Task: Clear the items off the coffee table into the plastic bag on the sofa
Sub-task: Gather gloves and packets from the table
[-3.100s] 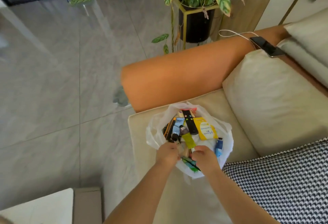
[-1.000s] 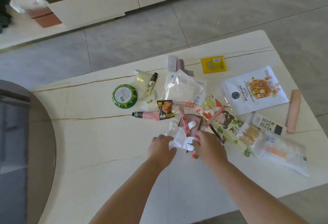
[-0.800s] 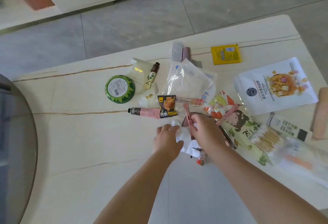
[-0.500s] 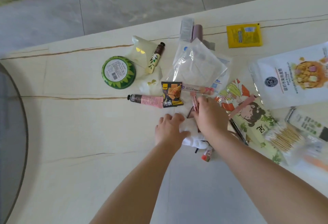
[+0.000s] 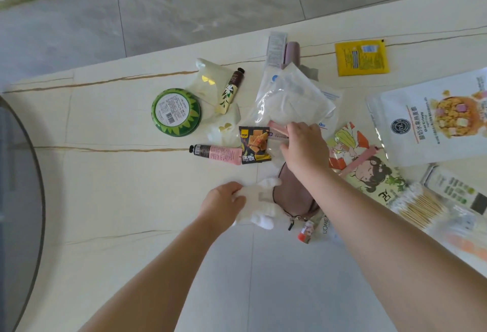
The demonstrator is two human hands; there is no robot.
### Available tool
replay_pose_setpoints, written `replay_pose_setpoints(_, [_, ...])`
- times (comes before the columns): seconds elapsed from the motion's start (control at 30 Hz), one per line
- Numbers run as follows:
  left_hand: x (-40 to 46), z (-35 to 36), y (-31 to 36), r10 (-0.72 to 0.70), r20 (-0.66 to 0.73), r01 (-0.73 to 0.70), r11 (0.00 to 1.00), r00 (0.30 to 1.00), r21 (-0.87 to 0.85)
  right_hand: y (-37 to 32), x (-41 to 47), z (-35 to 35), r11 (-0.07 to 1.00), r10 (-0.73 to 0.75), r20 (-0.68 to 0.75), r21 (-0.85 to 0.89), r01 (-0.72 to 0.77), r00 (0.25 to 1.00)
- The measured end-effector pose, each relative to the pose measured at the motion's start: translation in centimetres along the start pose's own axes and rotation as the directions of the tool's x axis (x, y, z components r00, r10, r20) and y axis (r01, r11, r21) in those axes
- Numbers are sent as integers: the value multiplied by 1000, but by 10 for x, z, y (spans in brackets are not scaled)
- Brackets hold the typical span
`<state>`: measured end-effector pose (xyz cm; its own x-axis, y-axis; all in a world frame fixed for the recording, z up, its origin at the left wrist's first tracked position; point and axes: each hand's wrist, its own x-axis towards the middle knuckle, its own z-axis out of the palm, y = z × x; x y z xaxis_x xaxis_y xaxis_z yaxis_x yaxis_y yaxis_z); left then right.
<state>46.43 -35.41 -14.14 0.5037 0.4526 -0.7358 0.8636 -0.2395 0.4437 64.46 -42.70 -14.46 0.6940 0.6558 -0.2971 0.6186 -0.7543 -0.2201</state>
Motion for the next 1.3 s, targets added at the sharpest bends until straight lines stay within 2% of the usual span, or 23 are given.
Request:
replay_pose_setpoints(0.13, [2, -6, -10, -3, -25, 4, 1000, 1000, 30, 3, 2, 18, 997, 47, 1, -66, -47, 999])
replay_pose_setpoints(0.27, [2, -7, -12, -25, -67, 28, 998, 997, 51, 11, 1, 16, 998, 60, 9, -7, -60, 998])
replay_pose_setpoints(0.37, [1, -8, -9, -48, -84, 54, 996, 995, 70, 14, 1, -1, 995, 91, -56, 57, -88, 994])
replay_pose_setpoints(0.5, [-3, -14, -2, -26, -99, 34, 996, 995, 81, 7, 2, -19, 996, 7, -107, 94, 3, 994])
replay_pose_setpoints(0.63, [-5, -20, 0, -17, -124, 25, 998, 992, 64, -22, 2, -18, 954, 17, 90, 298, -43, 996])
replay_pose_setpoints(0.87, [3, -27, -11, -14, -206, 21, 999, 978, 31, -43, -4, 20, 845, 258, 274, 401, -354, 926])
replay_pose_setpoints(0.93, [7, -31, -12, 11, -266, 3, 999, 964, 54, -42, -6, 27, 820, 280, 282, 427, -382, 918])
replay_pose_setpoints(1.03, [13, -42, -6, 93, -342, -34, 984, 935, 175, -37, -9, 24, 806, 304, 243, 450, -385, 921])
replay_pose_setpoints(1.2, [35, -51, 11, 140, -305, -68, 970, 942, 234, -21, -23, 3, 792, 271, 274, 481, -375, 923])
replay_pose_setpoints(1.3, [46, -45, 18, 95, -338, 7, 958, 936, 288, -10, -30, -4, 812, 254, 263, 464, -353, 931])
